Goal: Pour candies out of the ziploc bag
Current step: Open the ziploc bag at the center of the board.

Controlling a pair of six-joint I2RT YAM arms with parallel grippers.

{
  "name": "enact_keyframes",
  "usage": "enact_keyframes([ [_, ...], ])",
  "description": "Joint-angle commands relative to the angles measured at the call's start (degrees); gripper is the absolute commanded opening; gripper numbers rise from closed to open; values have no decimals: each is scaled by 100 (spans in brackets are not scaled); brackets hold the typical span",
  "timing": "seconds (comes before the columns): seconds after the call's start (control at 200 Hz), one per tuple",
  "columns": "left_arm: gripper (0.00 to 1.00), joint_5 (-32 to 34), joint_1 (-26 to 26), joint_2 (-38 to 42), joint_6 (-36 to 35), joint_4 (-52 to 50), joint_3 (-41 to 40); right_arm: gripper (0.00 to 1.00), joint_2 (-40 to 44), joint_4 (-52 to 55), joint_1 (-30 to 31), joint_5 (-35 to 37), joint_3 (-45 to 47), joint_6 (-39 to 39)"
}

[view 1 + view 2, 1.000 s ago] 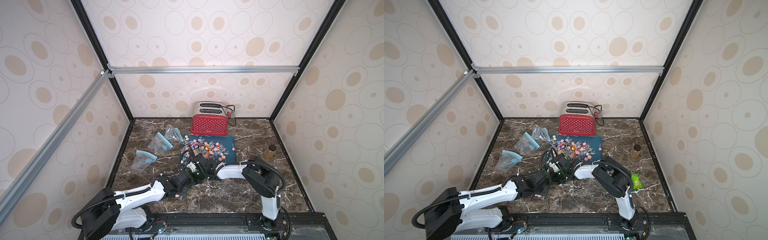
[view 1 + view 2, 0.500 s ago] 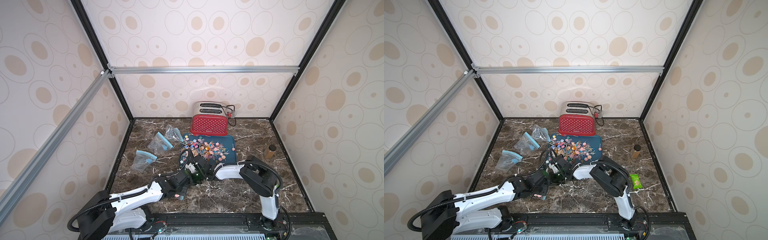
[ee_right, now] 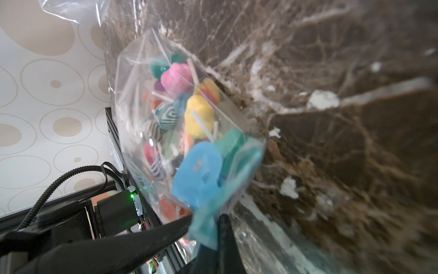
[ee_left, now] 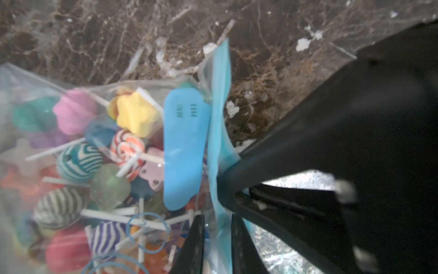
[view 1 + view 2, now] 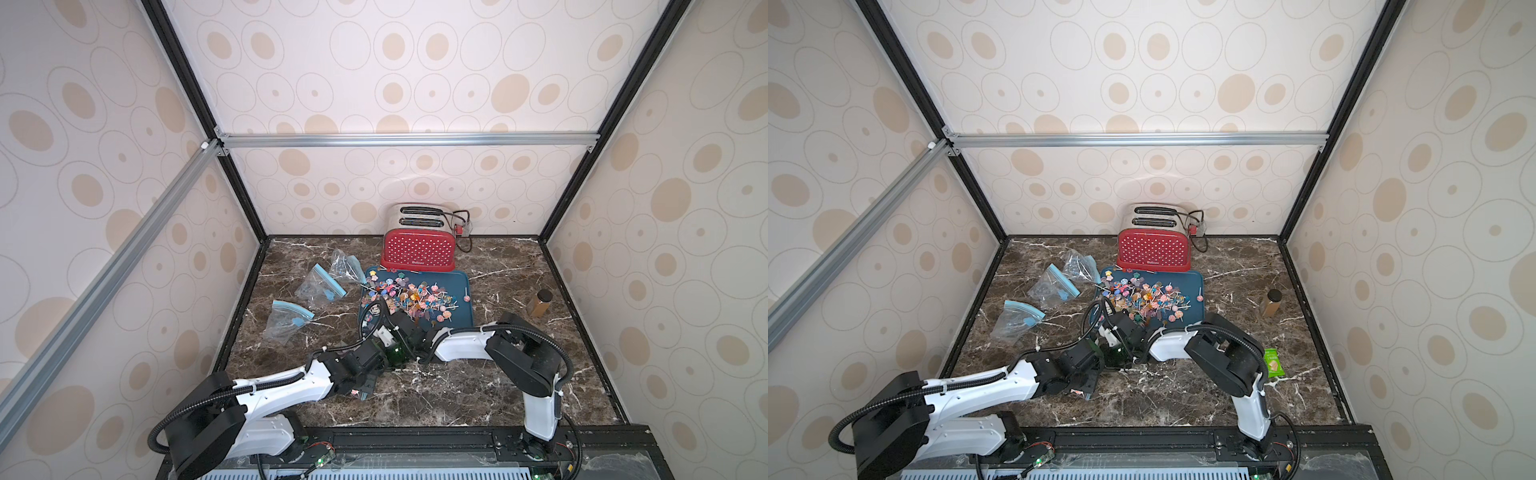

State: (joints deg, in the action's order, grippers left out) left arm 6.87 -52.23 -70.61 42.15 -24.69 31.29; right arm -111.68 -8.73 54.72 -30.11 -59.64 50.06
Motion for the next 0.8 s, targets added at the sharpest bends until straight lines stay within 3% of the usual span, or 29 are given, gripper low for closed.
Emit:
enact_keyframes([
  [0.0,24,-11,36,-41,4,-144,173,0,320,-84,39,85,79,-64],
  [0.361,29,-6,40,10,-13,-147,215,0,301,-139,39,5,93,-53],
  [0.792,14,280,72,-154,60,182,338,0,331,-263,50,-101,160,-23],
])
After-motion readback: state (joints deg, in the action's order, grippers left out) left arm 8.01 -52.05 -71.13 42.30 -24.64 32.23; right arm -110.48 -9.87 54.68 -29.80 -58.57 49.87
